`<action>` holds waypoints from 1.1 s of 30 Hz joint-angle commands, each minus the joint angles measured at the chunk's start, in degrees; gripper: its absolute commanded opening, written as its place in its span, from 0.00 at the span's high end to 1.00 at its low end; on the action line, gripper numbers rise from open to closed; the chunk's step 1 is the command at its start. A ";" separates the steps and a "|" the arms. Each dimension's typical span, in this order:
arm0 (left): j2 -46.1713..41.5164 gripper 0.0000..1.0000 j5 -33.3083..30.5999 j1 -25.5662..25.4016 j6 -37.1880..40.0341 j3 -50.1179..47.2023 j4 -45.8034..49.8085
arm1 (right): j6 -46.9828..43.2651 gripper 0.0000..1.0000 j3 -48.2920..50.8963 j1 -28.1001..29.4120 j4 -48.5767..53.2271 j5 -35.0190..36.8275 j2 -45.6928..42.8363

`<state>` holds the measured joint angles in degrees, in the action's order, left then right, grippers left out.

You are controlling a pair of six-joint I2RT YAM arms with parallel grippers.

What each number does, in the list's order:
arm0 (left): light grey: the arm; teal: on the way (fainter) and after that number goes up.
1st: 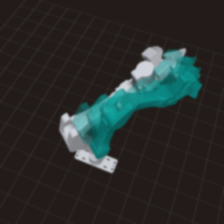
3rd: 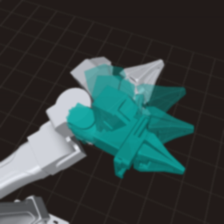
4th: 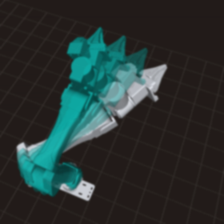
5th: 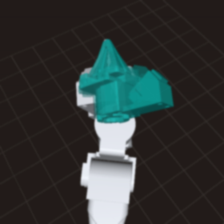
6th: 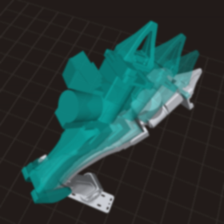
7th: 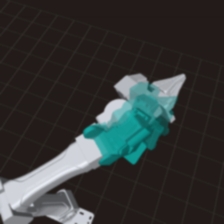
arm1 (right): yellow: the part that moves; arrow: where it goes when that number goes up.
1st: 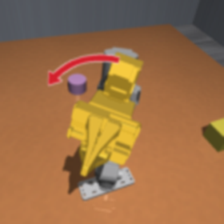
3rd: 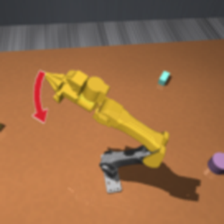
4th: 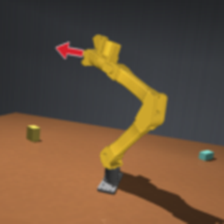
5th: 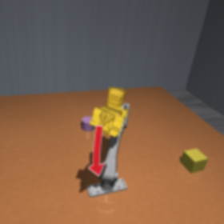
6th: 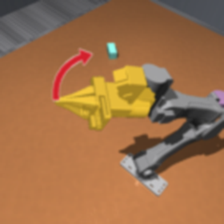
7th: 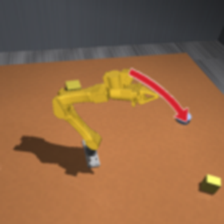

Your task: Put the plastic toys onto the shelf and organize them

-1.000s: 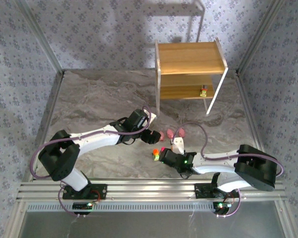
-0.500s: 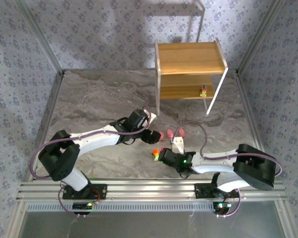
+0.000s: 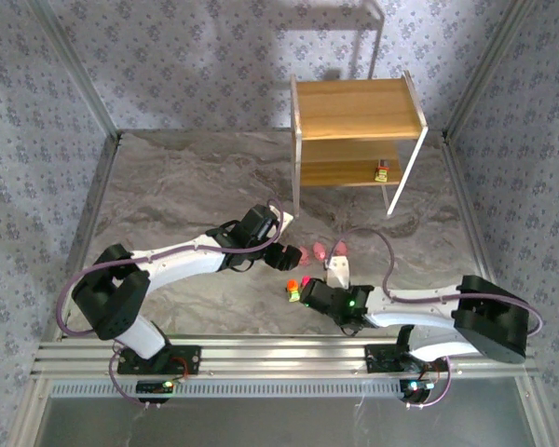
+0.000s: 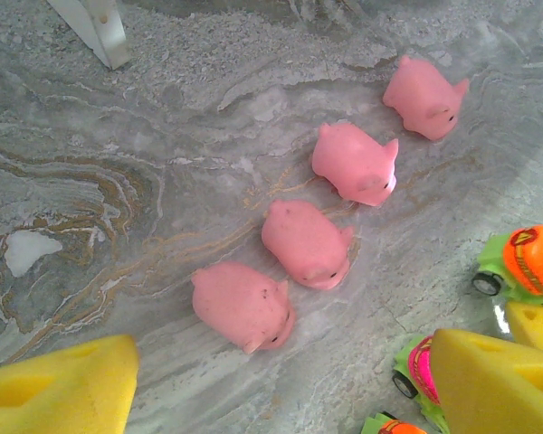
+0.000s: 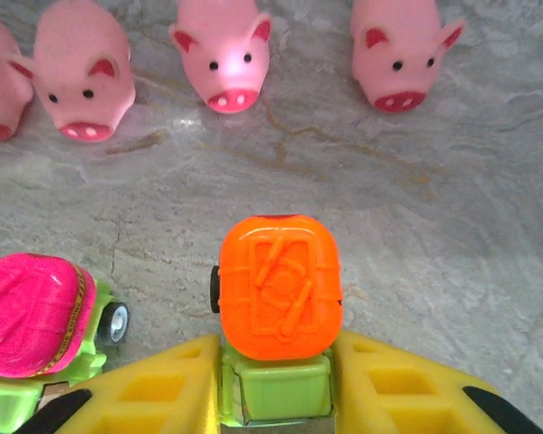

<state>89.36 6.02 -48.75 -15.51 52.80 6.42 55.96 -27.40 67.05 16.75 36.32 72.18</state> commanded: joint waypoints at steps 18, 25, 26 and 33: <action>-2.94 0.16 0.96 -1.25 0.91 -0.13 -1.58 | -11.32 0.68 -7.93 -10.92 13.03 1.60 -14.76; -2.82 0.16 -1.97 -2.46 0.27 0.01 0.26 | -19.38 0.68 -12.37 -18.88 11.60 -1.68 -15.06; -3.10 0.16 -2.02 -2.53 0.02 -0.27 0.34 | -19.48 0.68 -12.85 -19.86 11.22 -2.13 -14.97; -8.27 0.15 -4.24 -3.55 -1.44 -4.87 -0.47 | -26.83 0.68 -17.25 -26.54 7.74 -5.51 -13.46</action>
<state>84.07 3.36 -51.46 -16.12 49.65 6.02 33.67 -42.00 42.11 26.15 32.62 58.04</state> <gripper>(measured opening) 0.846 0.319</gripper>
